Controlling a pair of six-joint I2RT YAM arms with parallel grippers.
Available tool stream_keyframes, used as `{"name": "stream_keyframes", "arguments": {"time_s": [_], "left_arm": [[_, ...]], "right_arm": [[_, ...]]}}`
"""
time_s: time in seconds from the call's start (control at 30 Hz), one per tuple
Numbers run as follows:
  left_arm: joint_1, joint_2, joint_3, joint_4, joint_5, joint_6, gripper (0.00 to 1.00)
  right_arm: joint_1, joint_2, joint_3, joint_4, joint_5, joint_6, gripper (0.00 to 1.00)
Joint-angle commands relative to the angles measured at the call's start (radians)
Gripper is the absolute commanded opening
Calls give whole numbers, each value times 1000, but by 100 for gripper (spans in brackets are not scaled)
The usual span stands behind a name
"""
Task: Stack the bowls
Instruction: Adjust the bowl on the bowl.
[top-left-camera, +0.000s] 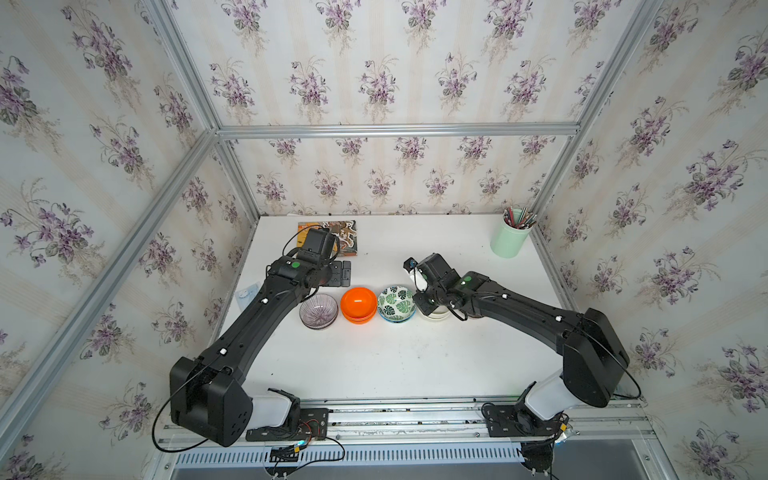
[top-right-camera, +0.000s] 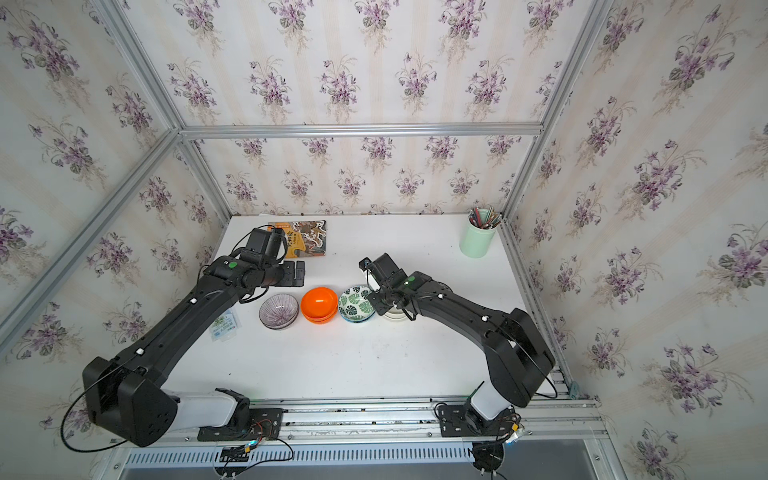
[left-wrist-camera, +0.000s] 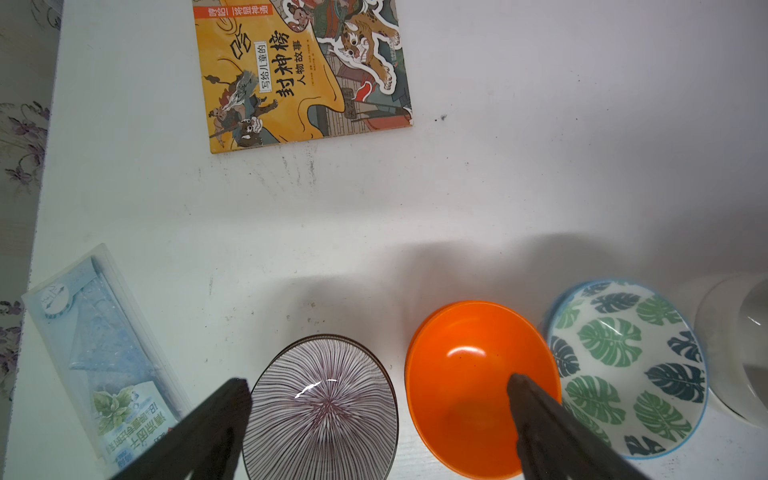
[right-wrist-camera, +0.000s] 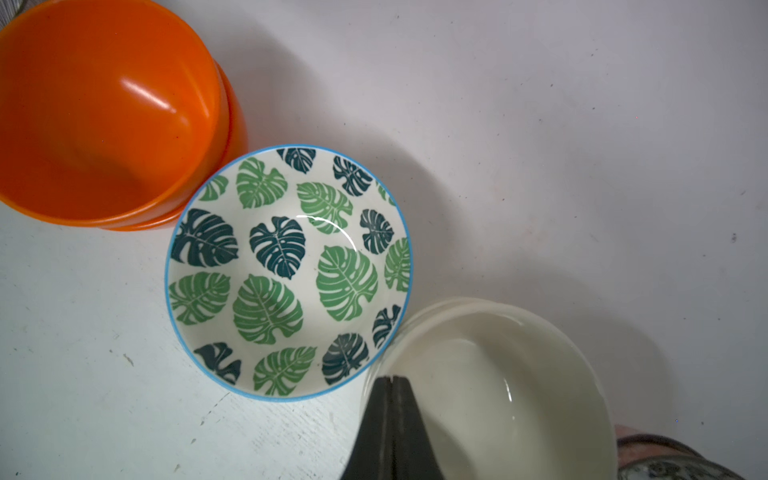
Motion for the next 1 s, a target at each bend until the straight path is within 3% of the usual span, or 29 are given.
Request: {"name": "stream_keyframes", "arguments": {"time_s": [0.0, 0.27, 0.47, 0.97], "left_arm": [[0, -5, 4, 5, -3, 1, 100], [-2, 1, 10, 7, 6, 2, 100], [-12, 21, 37, 5, 12, 6, 100], [-29, 48, 67, 0, 3, 28, 100]], "right_arm": [[-37, -30, 10, 13, 26, 13, 0], [-373, -117, -48, 66, 39, 135, 0], [-527, -147, -126, 92, -11, 188, 0], [-587, -125, -231, 129, -13, 225, 0]]}}
